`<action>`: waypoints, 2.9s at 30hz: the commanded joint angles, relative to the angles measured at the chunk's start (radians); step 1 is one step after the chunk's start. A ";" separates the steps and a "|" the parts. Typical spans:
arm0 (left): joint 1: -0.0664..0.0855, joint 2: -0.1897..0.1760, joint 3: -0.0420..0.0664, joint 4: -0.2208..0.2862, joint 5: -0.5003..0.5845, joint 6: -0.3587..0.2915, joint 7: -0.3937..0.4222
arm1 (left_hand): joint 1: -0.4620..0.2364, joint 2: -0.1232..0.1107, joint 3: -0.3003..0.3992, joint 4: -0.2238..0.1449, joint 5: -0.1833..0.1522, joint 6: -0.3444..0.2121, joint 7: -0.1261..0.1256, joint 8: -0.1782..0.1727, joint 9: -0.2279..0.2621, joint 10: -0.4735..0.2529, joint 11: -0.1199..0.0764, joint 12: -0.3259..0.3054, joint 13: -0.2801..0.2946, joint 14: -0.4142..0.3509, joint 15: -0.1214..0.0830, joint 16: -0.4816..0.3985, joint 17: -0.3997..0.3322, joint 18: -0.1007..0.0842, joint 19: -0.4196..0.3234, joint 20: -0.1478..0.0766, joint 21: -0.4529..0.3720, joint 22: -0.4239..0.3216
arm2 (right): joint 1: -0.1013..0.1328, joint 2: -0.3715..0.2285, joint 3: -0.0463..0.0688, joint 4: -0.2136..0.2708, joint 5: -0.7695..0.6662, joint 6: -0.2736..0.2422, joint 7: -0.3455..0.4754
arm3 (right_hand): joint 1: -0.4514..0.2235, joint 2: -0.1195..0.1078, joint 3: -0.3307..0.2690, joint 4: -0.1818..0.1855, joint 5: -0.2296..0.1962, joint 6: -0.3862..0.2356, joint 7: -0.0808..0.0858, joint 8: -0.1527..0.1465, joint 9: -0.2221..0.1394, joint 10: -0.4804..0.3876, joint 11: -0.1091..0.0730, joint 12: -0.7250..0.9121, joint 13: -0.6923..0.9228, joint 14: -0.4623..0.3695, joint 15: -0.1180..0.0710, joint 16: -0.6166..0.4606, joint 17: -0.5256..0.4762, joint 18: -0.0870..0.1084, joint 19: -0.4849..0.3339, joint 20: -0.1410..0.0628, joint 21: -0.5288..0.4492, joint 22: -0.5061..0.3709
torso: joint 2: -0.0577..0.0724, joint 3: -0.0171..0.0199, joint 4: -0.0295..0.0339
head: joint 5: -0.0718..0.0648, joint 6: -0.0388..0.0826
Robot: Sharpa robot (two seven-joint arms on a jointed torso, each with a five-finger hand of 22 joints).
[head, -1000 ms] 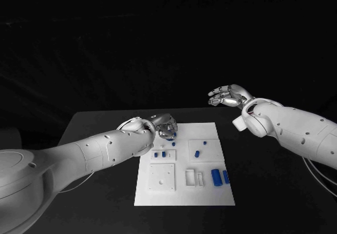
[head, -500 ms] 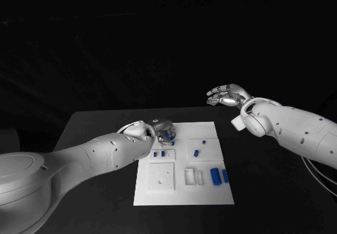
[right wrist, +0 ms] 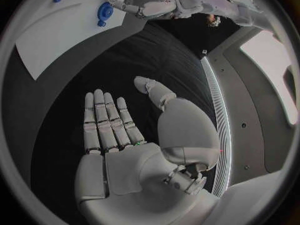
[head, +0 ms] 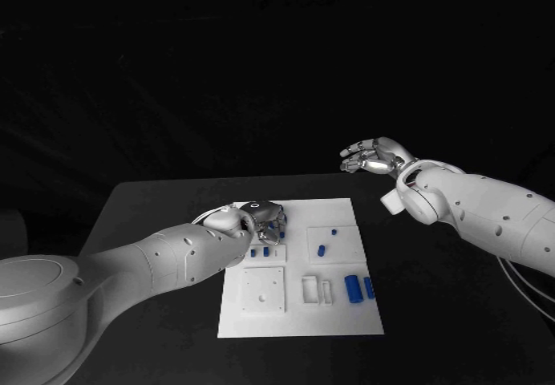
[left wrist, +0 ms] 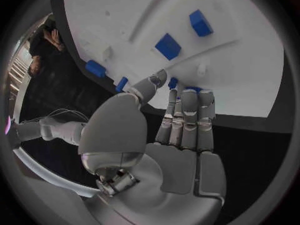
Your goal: Assemble the parts on the task board
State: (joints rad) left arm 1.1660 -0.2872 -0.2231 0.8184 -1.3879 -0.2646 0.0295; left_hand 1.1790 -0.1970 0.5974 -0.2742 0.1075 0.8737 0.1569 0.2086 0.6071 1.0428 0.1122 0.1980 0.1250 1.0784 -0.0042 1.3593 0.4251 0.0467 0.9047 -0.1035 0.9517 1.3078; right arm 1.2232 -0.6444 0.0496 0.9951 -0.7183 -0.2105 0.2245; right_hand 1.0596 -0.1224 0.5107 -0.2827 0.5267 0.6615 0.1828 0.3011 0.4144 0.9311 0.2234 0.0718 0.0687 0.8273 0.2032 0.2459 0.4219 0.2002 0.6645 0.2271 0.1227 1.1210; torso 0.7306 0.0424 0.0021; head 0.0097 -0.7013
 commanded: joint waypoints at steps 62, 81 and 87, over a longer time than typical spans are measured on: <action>-0.029 0.055 0.000 -0.105 0.071 0.064 0.048 | -0.026 0.107 0.006 0.016 -0.022 0.051 -0.014 0.041 -0.043 0.111 -0.021 -0.020 -0.004 0.041 -0.018 0.064 -0.007 0.095 0.034 -0.013 0.058 0.019 | 0.004 0.012 0.000 0.007 0.000 0.021 0.008 | -0.012 0.005 -0.009 0.002 0.005 0.004 0.028 0.006 -0.002 -0.005 0.000 -0.005 -0.001 -0.008 0.000 -0.002 -0.003 0.009 -0.009 0.000 -0.010 0.005 | 0.002 0.0004 0.0002 | -0.021 -0.004; -0.037 0.063 0.000 -0.102 0.096 0.066 0.063 | -0.025 0.081 -0.004 -0.008 -0.030 0.018 -0.001 0.025 -0.066 0.091 -0.012 -0.049 -0.014 0.049 -0.010 0.074 -0.012 0.098 0.039 -0.011 0.068 0.016 | 0.004 0.014 0.000 0.007 0.000 0.021 0.008 | -0.012 0.005 -0.010 0.001 0.005 0.004 0.028 0.006 -0.003 -0.005 0.000 -0.005 -0.001 -0.008 0.000 -0.002 -0.003 0.009 -0.010 0.000 -0.012 0.006 | 0.002 0.0005 0.0016 | -0.025 -0.005; -0.037 0.066 0.000 -0.098 0.096 0.059 0.062 | -0.023 0.080 -0.004 -0.008 -0.029 0.018 0.000 0.026 -0.068 0.084 -0.009 -0.056 -0.016 0.049 -0.007 0.076 -0.013 0.100 0.040 -0.009 0.069 0.015 | 0.004 0.014 0.000 0.006 0.000 0.020 0.008 | -0.012 0.005 -0.010 0.000 0.004 0.004 0.028 0.006 -0.003 -0.005 0.000 -0.005 -0.001 -0.009 0.000 -0.002 -0.004 0.009 -0.010 0.000 -0.012 0.006 | 0.001 -0.0001 0.0011 | -0.025 -0.003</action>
State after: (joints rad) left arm 1.1448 -0.2289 -0.2170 0.7107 -1.2921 -0.2539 0.0866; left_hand 1.1525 -0.1080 0.5947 -0.2769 0.0843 0.8987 0.1566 0.2390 0.5407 1.1374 0.0967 0.1466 0.1112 1.1284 -0.0186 1.4294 0.4139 0.0516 0.9436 -0.1140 1.0143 1.3074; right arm 1.2267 -0.6311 0.0496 1.0004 -0.7180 -0.2045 0.2236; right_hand 1.0558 -0.1184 0.5051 -0.2827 0.5267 0.6615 0.1828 0.3010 0.4129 0.9311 0.2234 0.0718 0.0687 0.8273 0.2032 0.2459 0.4196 0.2001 0.6609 0.2236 0.1147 1.1257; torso 0.7320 0.0429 0.0037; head -0.0155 -0.7053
